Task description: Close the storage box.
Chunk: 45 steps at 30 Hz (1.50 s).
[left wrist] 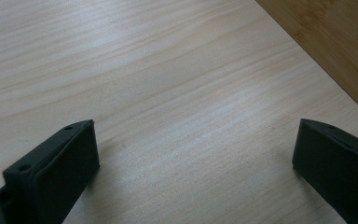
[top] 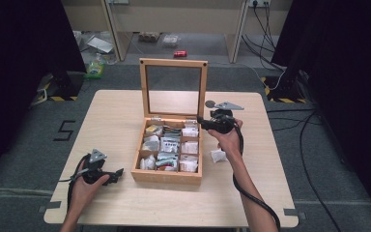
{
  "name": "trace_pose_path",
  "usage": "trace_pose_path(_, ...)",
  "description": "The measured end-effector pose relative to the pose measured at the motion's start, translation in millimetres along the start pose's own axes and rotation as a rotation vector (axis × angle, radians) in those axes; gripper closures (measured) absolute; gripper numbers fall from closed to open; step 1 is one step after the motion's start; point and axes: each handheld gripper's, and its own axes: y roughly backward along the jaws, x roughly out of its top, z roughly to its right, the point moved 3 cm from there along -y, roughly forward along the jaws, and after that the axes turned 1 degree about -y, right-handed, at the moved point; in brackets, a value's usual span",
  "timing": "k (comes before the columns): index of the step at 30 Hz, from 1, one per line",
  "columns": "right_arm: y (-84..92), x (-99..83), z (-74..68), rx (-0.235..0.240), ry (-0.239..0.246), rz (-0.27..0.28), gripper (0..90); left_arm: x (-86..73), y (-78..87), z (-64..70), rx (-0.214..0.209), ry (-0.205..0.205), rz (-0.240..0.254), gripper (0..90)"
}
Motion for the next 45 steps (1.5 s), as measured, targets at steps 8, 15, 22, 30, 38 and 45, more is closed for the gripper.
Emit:
trace_pose_path(8, -16.3, 8.2, 6.2, 0.006, 0.006, 0.005, 36.7, 0.0, 0.0, 0.0, 0.0, 0.0, 0.0, 0.0)
trace_pose_path(15, -28.6, 12.8, 8.7, 0.013, -0.001, 0.014, 38.6, 0.0, 0.0, 0.0, 0.0, 0.0, 0.0, 0.0)
trace_pose_path(22, -36.2, 16.5, 11.0, 0.024, 0.005, 0.019, 41.2, 0.0, 0.0, 0.0, 0.001, 0.0, 0.0, 0.0)
trace_pose_path(30, -38.6, 20.0, 13.8, 0.045, 0.003, 0.03, 44.3, 0.0, 0.1, 0.1, 0.0, 0.0, 0.0, 0.0)
trace_pose_path(38, -38.4, 26.6, 7.0, 0.046, 0.035, 0.025, 47.0, 0.0, 0.0, 0.0, 0.0, 0.0, 0.0, 0.0)
trace_pose_path(45, -32.3, 24.8, 7.9, 0.058, 0.047, 0.055, 52.0, 0.0, 0.0, 0.0, 0.0, 0.0, 0.0, 0.0)
